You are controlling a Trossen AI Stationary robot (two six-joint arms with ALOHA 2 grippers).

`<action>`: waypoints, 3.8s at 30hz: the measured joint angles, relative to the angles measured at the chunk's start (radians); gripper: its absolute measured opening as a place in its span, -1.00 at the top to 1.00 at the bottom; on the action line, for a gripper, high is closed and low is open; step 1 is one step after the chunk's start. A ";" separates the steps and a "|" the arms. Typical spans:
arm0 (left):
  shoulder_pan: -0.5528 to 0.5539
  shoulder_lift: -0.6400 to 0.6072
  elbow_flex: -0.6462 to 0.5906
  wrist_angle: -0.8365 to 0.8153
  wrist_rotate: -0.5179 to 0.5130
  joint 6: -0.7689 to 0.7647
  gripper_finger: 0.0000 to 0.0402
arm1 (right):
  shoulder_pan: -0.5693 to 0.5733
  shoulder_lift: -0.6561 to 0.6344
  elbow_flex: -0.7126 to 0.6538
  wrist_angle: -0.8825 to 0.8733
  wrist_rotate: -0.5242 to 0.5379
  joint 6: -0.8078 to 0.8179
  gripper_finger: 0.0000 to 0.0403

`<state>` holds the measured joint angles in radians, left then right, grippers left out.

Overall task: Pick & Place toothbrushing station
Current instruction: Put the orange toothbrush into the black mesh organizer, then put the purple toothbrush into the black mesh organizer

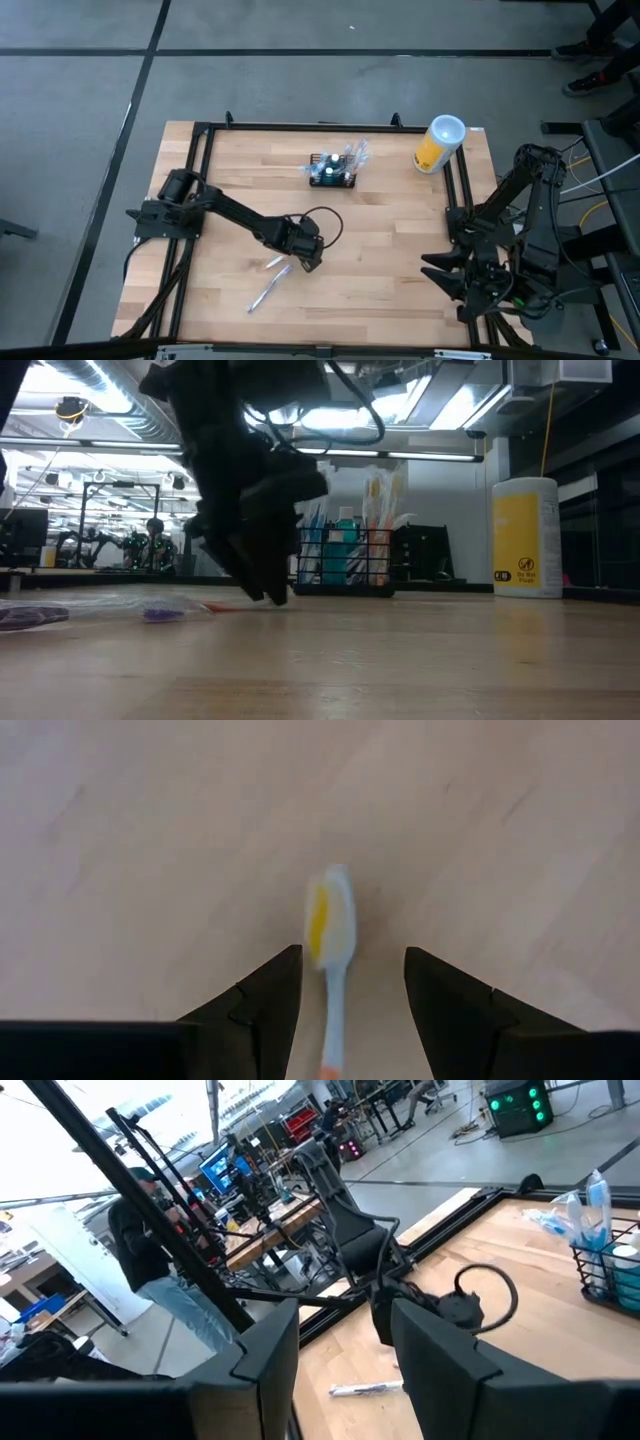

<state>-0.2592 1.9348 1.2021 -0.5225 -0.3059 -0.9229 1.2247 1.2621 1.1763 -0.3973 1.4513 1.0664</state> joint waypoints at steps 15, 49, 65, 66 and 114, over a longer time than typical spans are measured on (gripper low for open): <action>-0.003 0.052 0.004 -0.011 0.058 -0.083 0.71 | 0.030 0.000 0.000 0.001 0.060 0.000 0.19; 0.194 -0.151 -0.001 1.360 -0.451 0.784 0.98 | 0.030 0.006 0.000 0.001 0.086 0.026 0.19; 0.394 0.027 -0.001 1.615 -0.234 0.960 0.99 | 0.015 0.006 0.000 0.000 0.119 0.073 0.19; 0.398 0.039 -0.001 1.611 -0.233 0.951 0.98 | 0.011 0.006 0.000 0.000 0.119 0.077 0.19; 0.320 0.055 -0.001 1.541 -0.381 0.934 0.17 | 0.000 0.006 0.000 0.016 0.119 0.073 0.19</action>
<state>0.0612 1.9893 1.2011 1.0184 -0.6867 0.0108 1.2247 1.2683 1.1763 -0.3813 1.5707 1.1397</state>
